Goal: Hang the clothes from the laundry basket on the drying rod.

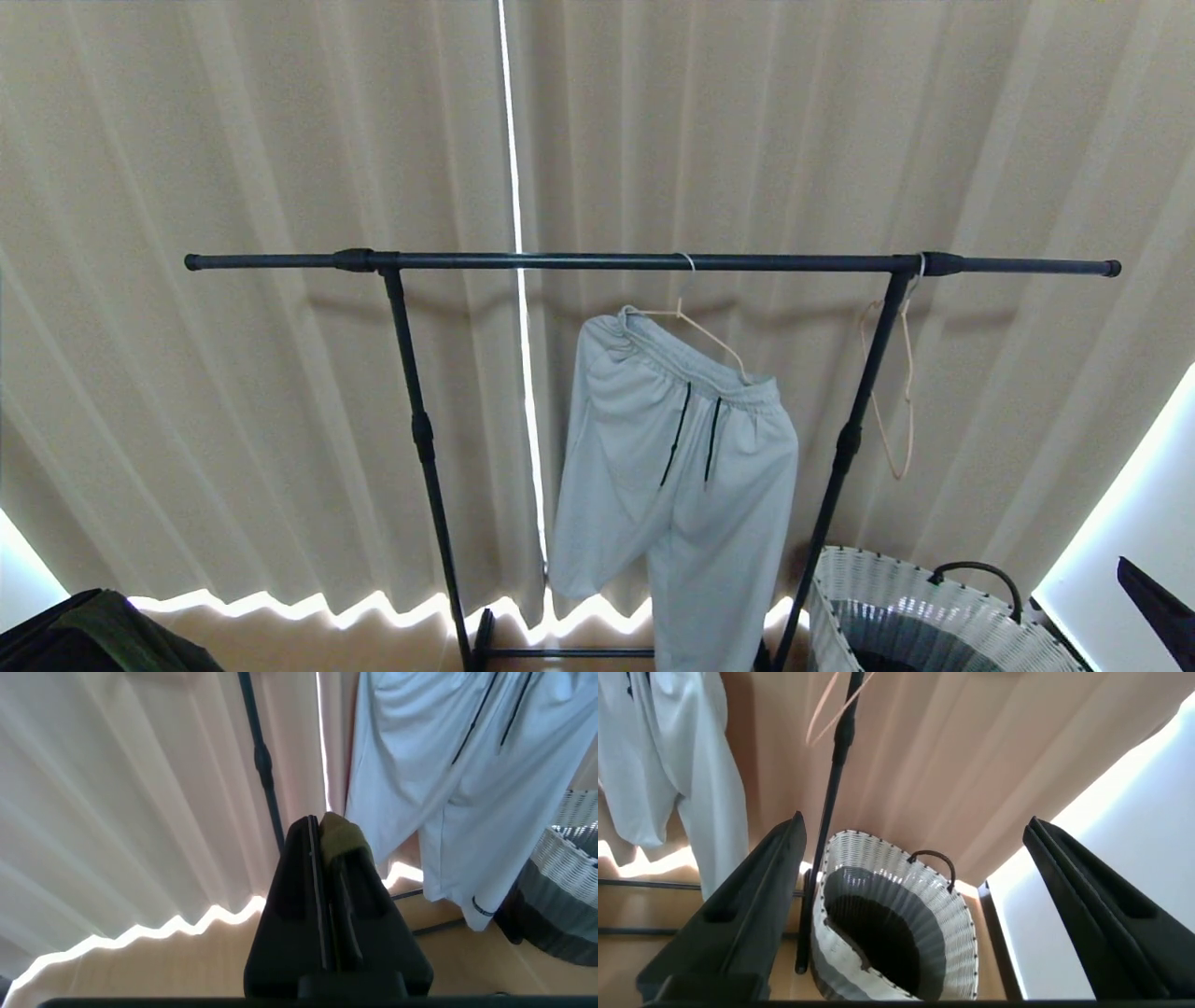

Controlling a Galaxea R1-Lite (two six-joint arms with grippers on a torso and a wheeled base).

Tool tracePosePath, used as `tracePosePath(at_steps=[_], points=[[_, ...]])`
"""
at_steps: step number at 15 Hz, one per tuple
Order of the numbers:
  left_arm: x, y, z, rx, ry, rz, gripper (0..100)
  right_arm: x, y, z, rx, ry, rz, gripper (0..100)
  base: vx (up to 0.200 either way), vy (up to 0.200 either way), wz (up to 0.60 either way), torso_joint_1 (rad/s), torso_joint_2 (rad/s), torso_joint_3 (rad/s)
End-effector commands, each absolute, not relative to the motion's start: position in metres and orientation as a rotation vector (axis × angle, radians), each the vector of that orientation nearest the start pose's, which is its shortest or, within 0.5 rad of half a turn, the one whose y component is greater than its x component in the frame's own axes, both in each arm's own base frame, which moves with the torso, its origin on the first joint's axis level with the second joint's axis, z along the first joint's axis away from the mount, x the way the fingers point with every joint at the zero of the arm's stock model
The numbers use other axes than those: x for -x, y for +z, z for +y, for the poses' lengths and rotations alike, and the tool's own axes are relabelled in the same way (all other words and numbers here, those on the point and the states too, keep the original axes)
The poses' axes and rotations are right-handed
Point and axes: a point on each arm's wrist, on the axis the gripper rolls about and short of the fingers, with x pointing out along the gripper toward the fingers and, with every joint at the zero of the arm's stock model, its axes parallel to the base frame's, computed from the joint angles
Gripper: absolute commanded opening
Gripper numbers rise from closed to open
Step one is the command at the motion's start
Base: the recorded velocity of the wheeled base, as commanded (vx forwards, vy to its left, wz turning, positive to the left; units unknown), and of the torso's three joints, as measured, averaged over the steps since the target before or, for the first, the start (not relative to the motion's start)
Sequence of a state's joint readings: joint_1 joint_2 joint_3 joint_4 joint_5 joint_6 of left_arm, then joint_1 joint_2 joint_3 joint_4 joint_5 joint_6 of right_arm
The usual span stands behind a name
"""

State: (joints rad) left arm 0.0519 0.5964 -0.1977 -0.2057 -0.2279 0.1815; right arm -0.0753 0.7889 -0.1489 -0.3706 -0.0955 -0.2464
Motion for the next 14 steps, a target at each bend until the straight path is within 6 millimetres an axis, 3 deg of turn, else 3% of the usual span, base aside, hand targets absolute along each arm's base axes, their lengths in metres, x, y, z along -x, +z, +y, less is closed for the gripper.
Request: tracePosePath(at_steps=[1,9,14], points=[[-0.043,0.15,-0.003,-0.152,-0.193,0.18,0,-0.073,0.145,-0.007,0.244,-0.109,0.276,100,0.2,0.0,0.0,0.022,-0.02,-0.012],[-0.042,0.145,-0.004,-0.153,-0.21,0.192,0,-0.075,0.145,-0.006,0.237,-0.054,0.276,100,0.2,0.0,0.0,0.004,0.0,0.002],[-0.042,0.144,-0.005,-0.155,-0.234,0.193,0,-0.09,0.139,-0.007,0.2,-0.041,0.36,100,0.2,0.0,0.0,0.001,0.0,0.003]])
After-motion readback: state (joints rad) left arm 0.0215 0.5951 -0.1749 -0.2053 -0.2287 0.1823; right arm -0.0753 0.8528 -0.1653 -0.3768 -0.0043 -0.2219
